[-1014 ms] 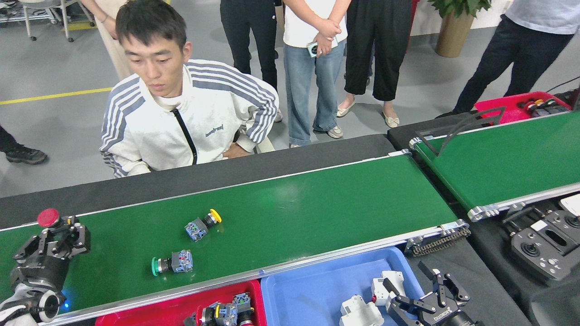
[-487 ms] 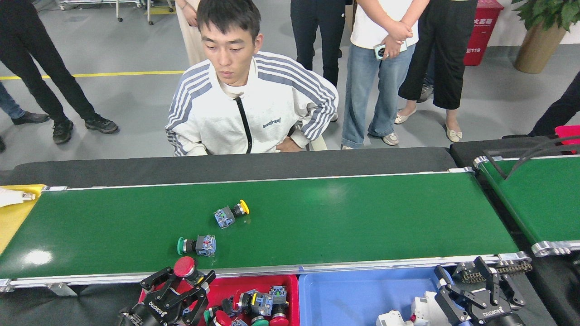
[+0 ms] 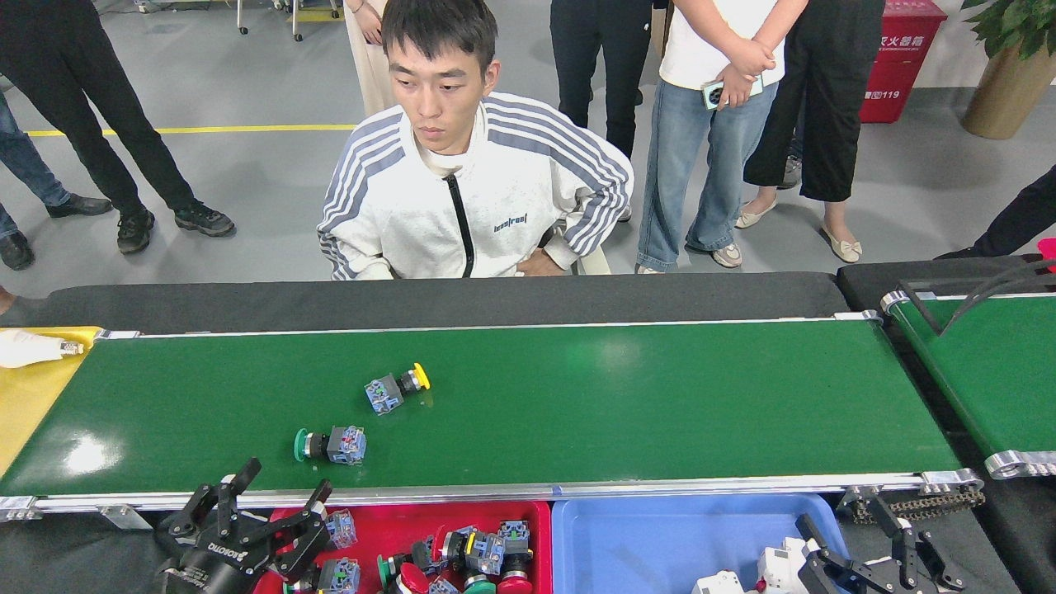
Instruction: Pick switch part from conveyor to tray
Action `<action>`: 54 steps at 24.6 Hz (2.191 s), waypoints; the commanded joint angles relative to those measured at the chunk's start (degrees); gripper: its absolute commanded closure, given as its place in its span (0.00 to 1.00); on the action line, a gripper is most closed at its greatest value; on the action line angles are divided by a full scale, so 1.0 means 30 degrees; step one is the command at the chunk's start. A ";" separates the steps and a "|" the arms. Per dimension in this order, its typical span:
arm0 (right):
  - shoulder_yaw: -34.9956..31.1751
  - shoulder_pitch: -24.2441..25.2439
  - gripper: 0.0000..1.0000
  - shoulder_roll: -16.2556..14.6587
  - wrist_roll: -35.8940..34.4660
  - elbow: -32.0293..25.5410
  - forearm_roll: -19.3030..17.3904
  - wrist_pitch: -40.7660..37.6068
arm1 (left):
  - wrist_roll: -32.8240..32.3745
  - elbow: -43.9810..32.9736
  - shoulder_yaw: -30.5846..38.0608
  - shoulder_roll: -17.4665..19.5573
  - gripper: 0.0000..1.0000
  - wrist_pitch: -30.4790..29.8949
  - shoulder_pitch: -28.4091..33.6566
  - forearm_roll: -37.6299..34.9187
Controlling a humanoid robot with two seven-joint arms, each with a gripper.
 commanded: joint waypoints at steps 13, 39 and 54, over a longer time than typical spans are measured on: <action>-0.0013 0.0876 0.00 0.0203 -0.0039 -0.1183 -0.0138 0.0551 | -0.0690 0.2742 0.0116 0.0512 0.00 0.3668 -0.1998 -0.0698; 0.0192 0.0554 0.00 0.0174 0.1280 -0.1623 -0.0108 0.2838 | -0.1100 -0.2795 -0.0265 0.0102 0.00 -0.3949 0.2308 -0.0054; 0.0251 0.0495 0.00 0.0057 0.1309 -0.1652 -0.0108 0.2516 | -0.1100 -0.1301 0.1698 -0.0103 0.00 0.3141 0.0931 0.0034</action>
